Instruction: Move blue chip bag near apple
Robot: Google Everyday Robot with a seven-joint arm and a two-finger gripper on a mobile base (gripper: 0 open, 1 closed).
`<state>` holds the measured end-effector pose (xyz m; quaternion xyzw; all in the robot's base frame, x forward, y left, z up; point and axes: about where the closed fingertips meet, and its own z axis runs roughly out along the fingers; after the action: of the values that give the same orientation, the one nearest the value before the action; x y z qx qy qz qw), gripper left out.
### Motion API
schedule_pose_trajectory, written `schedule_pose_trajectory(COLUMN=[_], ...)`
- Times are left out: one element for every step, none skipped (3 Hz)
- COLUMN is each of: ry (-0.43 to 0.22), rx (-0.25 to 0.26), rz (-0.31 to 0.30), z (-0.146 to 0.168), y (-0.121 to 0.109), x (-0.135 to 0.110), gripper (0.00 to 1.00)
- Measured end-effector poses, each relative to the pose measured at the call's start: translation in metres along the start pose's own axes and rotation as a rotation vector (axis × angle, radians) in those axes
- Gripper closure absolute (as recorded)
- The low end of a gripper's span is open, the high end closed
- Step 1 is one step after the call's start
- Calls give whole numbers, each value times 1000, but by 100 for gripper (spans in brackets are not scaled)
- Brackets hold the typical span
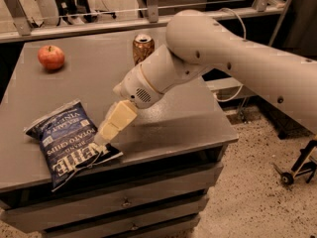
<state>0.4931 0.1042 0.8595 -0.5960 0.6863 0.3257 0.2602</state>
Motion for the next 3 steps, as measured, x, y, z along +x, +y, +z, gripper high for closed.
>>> schedule_pose_trajectory(ry=[-33,-46,-42], rx=[-32,-49,-43], rz=[39,54,41], z=[23,42,61], y=[7,12,14], x=[-9,-14,-15], gripper=[0,0,15])
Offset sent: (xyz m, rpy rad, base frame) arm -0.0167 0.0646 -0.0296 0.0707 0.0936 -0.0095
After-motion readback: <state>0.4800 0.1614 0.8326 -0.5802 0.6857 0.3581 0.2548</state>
